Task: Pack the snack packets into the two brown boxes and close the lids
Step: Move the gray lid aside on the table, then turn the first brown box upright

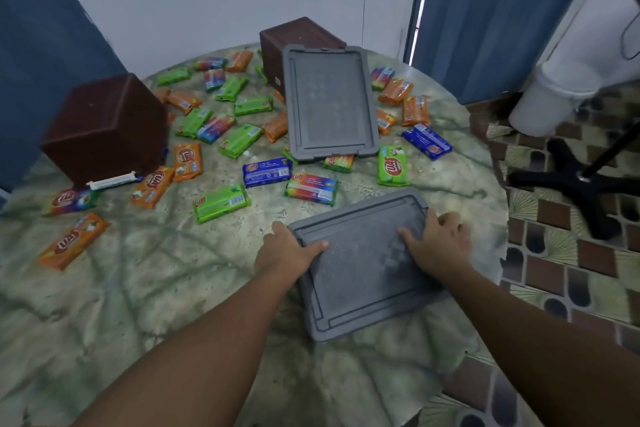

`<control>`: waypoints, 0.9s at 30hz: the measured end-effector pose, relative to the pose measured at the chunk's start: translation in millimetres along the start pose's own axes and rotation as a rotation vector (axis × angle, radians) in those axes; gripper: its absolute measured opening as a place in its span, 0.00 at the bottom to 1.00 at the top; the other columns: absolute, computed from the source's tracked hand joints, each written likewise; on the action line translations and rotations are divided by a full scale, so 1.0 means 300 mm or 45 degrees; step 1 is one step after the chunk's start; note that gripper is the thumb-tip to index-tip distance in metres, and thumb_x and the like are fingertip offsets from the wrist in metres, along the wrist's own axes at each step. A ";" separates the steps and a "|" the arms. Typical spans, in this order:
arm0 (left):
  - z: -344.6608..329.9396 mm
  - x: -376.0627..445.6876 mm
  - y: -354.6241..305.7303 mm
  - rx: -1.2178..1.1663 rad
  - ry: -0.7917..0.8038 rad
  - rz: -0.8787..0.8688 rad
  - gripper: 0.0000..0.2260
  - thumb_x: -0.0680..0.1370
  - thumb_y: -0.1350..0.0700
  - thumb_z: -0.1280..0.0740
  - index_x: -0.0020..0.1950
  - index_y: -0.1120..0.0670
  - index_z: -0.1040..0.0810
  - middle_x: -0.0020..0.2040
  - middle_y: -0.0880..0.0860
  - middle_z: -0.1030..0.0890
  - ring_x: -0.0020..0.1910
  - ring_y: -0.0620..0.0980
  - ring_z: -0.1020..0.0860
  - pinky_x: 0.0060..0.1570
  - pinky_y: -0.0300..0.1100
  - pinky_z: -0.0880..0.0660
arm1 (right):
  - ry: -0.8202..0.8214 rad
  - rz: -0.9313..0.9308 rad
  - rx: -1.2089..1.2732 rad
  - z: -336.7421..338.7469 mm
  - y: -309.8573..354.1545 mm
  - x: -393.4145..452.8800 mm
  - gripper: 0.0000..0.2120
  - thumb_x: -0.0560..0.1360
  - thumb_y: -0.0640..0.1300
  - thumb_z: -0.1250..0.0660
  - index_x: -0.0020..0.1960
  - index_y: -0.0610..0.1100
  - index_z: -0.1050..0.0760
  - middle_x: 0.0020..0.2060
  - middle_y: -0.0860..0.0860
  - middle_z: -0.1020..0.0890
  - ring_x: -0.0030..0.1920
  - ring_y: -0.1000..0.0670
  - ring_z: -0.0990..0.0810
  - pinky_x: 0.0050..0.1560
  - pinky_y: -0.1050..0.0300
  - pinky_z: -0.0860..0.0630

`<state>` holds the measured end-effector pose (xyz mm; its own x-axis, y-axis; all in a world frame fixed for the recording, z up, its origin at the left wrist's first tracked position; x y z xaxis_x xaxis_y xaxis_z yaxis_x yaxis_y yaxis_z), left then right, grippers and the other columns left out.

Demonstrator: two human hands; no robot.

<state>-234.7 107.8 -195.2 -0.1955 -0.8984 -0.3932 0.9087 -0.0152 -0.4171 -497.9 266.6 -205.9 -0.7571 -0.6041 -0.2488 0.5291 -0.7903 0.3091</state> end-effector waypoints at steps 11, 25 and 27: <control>0.134 -0.007 0.086 0.183 -0.300 -0.184 0.15 0.82 0.40 0.39 0.46 0.51 0.28 0.44 0.53 0.19 0.41 0.54 0.21 0.35 0.46 0.28 | -0.374 0.169 0.209 -0.036 0.207 -0.124 0.29 0.77 0.52 0.31 0.75 0.45 0.33 0.63 0.39 0.34 0.61 0.36 0.35 0.63 0.38 0.35; 0.738 0.220 0.752 0.129 -0.527 -0.044 0.14 0.80 0.47 0.41 0.48 0.53 0.19 0.47 0.56 0.16 0.48 0.59 0.19 0.40 0.46 0.27 | 0.087 0.534 0.635 -0.348 1.194 -0.361 0.27 0.78 0.48 0.31 0.75 0.45 0.33 0.62 0.42 0.25 0.62 0.43 0.25 0.66 0.46 0.29; 0.838 0.259 0.857 0.121 -0.559 -0.064 0.14 0.81 0.47 0.40 0.49 0.54 0.18 0.49 0.57 0.16 0.50 0.60 0.19 0.43 0.47 0.26 | 0.171 0.511 0.713 -0.393 1.338 -0.401 0.24 0.78 0.49 0.32 0.73 0.46 0.31 0.61 0.44 0.24 0.58 0.47 0.24 0.64 0.50 0.27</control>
<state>76.6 -76.2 -127.0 -0.0841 -0.9963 0.0189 0.9360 -0.0855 -0.3416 -149.2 10.1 -160.1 -0.4719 -0.8739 -0.1167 0.4533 -0.3540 0.8180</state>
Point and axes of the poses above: each hand's wrist, its own x-axis towards the middle knuckle, its own z-axis out of the back of the hand, y = z × x, the point moved 6 cm from there along x, towards the middle knuckle
